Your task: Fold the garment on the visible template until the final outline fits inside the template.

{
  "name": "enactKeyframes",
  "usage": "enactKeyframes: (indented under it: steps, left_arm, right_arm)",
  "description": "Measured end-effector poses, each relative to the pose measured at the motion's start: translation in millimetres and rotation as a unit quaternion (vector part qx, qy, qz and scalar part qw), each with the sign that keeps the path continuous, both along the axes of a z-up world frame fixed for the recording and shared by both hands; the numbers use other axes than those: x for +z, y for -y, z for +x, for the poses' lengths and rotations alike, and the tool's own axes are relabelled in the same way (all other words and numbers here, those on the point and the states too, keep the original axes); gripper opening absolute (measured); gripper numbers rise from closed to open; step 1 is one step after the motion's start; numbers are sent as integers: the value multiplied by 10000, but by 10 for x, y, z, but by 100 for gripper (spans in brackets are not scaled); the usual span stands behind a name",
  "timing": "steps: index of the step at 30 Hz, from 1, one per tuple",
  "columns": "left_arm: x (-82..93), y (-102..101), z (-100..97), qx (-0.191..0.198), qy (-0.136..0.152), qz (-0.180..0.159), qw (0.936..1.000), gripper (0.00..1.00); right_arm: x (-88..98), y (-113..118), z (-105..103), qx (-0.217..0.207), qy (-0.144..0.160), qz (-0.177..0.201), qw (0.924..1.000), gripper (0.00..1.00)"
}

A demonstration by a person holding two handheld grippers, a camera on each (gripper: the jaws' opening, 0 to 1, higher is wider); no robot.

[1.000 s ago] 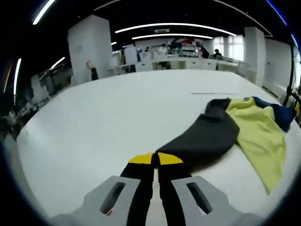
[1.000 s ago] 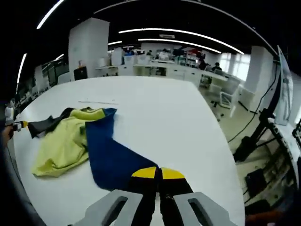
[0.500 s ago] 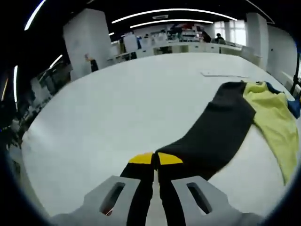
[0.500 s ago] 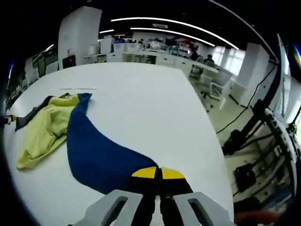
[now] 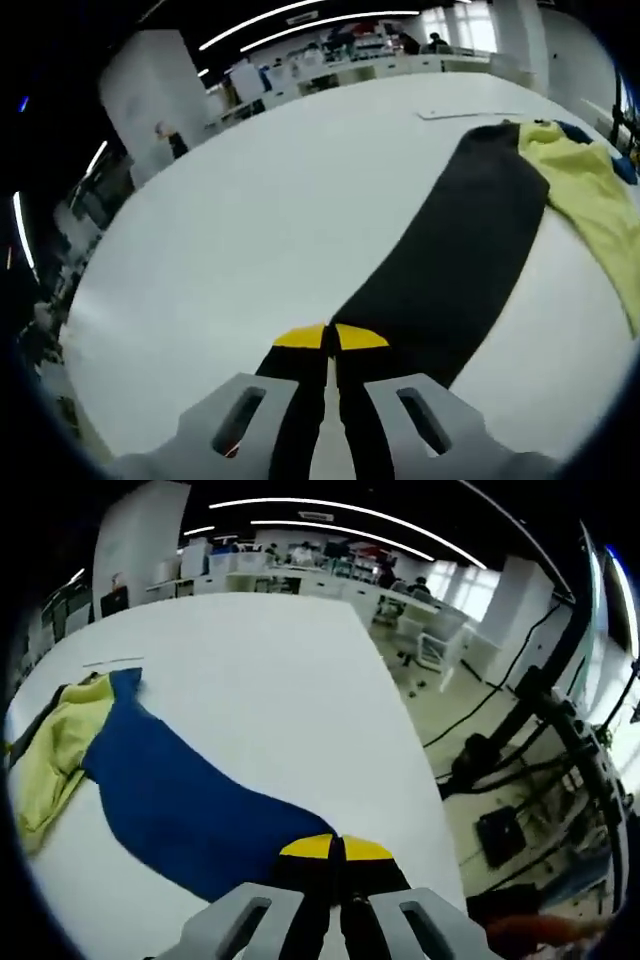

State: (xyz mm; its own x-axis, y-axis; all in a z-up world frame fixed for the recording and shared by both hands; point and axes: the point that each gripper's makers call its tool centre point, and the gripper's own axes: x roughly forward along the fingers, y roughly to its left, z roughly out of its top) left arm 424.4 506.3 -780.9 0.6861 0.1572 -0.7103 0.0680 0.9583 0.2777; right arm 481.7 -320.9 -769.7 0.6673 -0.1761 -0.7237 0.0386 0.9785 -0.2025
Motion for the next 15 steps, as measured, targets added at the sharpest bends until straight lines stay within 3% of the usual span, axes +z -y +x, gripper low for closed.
enactKeyframes:
  steps: [3,15]
  left_arm:
    - [10,-24,14,66,-69,-33,9999,0]
    - [-8,-235,0,218,-321,228,9990,0]
  right_arm:
    - [-8,128,30,37,-90,-223,9997,0]
    - [-69,249,94,68,-368,-227,9990,0]
